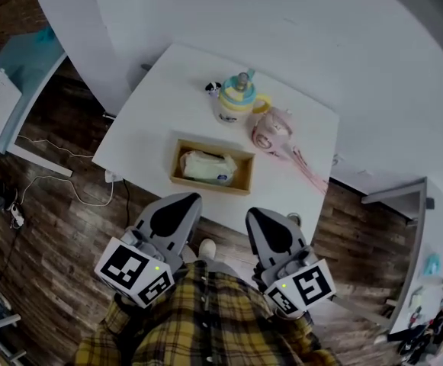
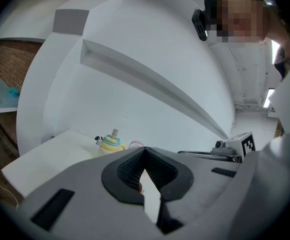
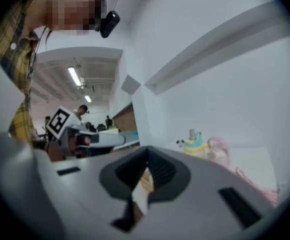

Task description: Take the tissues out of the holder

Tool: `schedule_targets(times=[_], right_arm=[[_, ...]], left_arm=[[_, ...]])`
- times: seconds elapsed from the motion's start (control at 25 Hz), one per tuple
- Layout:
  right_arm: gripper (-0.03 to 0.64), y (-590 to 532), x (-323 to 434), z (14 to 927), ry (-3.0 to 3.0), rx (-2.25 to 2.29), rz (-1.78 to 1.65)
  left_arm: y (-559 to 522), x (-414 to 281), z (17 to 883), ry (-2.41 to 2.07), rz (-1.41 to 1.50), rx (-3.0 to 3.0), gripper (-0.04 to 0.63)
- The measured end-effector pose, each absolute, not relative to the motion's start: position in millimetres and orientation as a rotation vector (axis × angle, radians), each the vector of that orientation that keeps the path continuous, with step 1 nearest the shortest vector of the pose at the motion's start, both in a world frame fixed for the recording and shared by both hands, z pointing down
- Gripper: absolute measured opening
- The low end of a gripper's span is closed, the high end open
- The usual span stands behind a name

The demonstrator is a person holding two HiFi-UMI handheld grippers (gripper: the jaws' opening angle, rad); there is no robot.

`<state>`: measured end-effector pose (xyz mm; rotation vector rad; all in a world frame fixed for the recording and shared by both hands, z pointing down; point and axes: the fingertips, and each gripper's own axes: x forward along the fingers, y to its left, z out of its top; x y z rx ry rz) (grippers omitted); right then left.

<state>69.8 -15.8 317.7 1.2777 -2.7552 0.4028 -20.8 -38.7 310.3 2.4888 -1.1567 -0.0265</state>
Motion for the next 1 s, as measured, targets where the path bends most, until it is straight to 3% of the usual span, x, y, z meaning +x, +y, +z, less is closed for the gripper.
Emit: schedule_targets(times=[1.0], right_arm=[[0.012,-160,29,324,-2.515,1.695,0.47]], left_arm=[[-194,-65,314,-0.813,0.125,2.628,0.006]])
